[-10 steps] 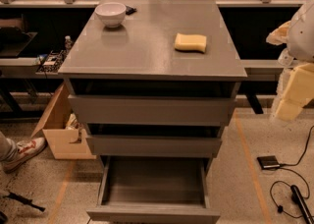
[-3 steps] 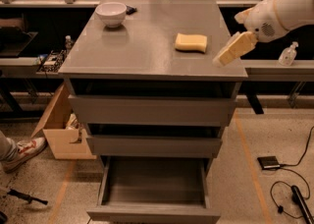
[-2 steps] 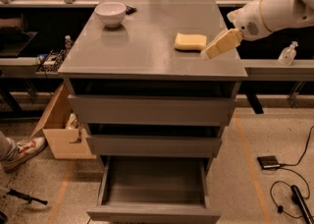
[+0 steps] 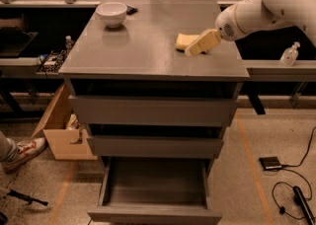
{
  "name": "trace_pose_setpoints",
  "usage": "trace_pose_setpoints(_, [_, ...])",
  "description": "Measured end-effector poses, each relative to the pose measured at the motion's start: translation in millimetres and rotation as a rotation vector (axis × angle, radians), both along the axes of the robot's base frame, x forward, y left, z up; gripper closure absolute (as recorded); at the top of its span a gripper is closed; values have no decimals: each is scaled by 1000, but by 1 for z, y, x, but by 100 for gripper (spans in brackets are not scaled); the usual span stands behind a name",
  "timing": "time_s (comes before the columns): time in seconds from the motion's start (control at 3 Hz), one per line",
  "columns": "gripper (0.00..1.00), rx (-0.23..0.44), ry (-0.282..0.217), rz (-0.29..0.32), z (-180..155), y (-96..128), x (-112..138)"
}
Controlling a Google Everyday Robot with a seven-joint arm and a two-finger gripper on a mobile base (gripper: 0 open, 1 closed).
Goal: Place sponge into bottom drawer
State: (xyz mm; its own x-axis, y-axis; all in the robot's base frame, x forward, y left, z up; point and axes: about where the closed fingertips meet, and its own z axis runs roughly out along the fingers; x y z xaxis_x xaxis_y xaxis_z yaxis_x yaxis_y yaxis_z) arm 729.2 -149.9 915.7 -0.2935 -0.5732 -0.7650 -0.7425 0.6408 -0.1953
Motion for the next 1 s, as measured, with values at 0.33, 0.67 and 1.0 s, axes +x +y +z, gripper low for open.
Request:
trace_pose_setpoints(0.33, [0,-20,-9,-52,-10,4,19])
trace_pose_setpoints(0.67, [0,-29,14,-94,-22,7,44])
trace_pose_setpoints(1.0, [0,-35,54,-126,-29,7,58])
